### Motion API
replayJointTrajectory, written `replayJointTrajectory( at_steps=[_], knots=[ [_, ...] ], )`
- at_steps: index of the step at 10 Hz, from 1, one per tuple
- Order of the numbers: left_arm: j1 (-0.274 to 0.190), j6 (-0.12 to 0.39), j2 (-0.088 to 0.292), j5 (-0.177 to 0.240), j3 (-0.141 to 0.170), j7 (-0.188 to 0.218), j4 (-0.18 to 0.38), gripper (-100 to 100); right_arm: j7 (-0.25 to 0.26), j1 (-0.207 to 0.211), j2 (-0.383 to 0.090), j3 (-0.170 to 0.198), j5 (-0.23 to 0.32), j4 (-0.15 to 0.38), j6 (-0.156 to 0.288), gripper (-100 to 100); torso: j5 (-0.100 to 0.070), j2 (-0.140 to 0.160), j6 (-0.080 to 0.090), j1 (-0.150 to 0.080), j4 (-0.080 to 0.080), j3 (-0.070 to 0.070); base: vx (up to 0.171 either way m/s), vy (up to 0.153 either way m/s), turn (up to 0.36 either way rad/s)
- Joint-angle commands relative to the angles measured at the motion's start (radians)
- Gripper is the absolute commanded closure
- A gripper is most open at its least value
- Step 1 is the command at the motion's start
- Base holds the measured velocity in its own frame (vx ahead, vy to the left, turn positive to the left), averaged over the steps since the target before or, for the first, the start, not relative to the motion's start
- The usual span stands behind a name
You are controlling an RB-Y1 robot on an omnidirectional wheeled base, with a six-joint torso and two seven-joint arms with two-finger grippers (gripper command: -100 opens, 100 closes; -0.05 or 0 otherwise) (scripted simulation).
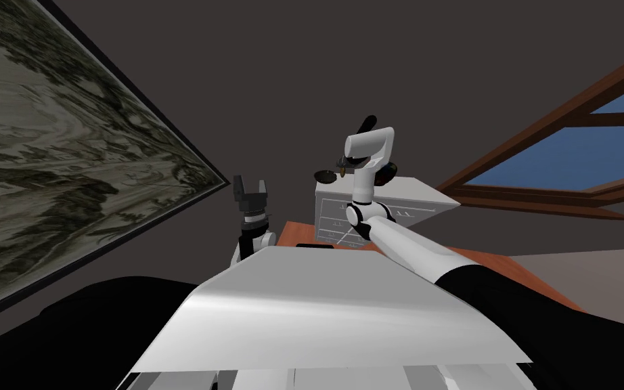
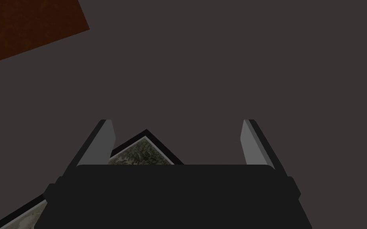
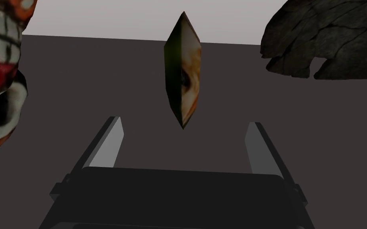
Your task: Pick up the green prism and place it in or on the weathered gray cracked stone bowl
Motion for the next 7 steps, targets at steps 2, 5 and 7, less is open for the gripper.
replayJointTrajectory(
  at_steps=[2,5,7],
  knots=[
    [0.000,0.000,0.000,0.000,0.000,0.000,0.000,0,0.017,-0.030,0.002,0.007,0.002,0.024,0.064,-100,0.000,0.000,0.000,0.000,0.000,0.000,0.032,0.016,-0.039],
    [0.000,0.000,0.000,0.000,0.000,0.000,0.000,0,0.031,-0.051,0.001,0.015,0.002,0.054,0.125,-100,0.000,0.001,0.000,-0.001,0.000,0.000,0.032,0.007,-0.055],
    [0.000,0.000,0.000,0.000,0.000,0.000,0.000,0,0.031,-0.051,0.000,0.012,0.001,0.048,0.119,0,0.000,0.002,0.000,-0.001,0.000,0.001,0.006,0.003,-0.002]
  ],
)
